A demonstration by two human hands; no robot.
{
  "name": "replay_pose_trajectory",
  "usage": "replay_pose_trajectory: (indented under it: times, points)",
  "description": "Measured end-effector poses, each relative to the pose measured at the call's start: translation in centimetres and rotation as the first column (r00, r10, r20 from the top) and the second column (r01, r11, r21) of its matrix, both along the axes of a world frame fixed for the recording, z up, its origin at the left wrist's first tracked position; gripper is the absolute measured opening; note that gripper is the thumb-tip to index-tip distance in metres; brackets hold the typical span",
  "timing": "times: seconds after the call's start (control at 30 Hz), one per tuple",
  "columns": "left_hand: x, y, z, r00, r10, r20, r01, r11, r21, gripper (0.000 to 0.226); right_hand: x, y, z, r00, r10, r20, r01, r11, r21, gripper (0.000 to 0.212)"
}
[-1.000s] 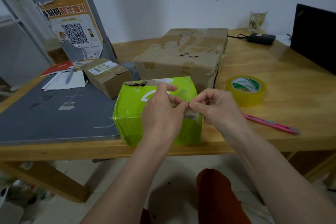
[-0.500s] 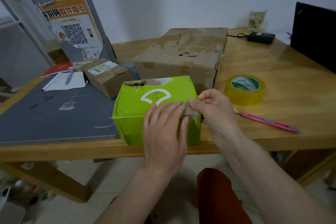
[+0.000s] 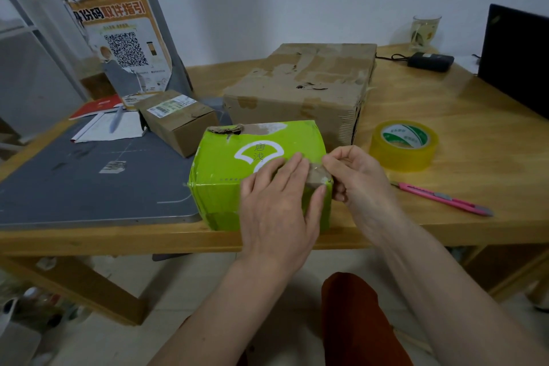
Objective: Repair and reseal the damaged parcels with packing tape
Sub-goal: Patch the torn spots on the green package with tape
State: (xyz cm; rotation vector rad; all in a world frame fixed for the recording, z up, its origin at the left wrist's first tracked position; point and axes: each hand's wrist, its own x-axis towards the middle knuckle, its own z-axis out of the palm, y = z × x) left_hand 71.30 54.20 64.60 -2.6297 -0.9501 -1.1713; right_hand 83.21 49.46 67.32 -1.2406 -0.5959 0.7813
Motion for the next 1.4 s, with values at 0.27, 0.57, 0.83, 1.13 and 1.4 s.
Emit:
replay_pose_trajectory:
  times: [0.27, 0.57, 0.83, 1.13, 1.4]
  points:
    - [0.2, 0.1, 0.2, 0.999, 0.019, -0.03, -0.018, 0.999, 0.027, 0.044, -0.1, 0.8, 0.0, 0.975, -0.063, 0.213, 0.061, 0.998, 0.016, 0.025]
    - [0.3, 0.1, 0.5, 0.996, 0.034, -0.08, -0.03, 0.998, 0.053, 0.042, 0.1, 0.8, -0.3, 0.957, -0.057, 0.285, 0.055, 0.998, 0.016, 0.027]
    - [-0.3, 0.6, 0.5, 0.992, -0.122, 0.018, 0.123, 0.992, -0.039, 0.042, 0.7, 0.0, -0.2, 0.996, 0.058, 0.068, -0.059, 0.998, 0.0, 0.019]
    - [0.5, 1.0, 1.2, 0.991, -0.116, -0.064, 0.117, 0.993, 0.0, 0.037, 0.6, 0.6, 0.1, 0.982, 0.021, 0.189, -0.018, 1.0, -0.019, 0.024]
    - [2.2, -1.8, 2.1, 0.956, -0.285, 0.071, 0.288, 0.957, -0.036, 0.053, 3.7, -1.1, -0.2, 0.951, -0.121, 0.286, 0.135, 0.99, -0.031, 0.01]
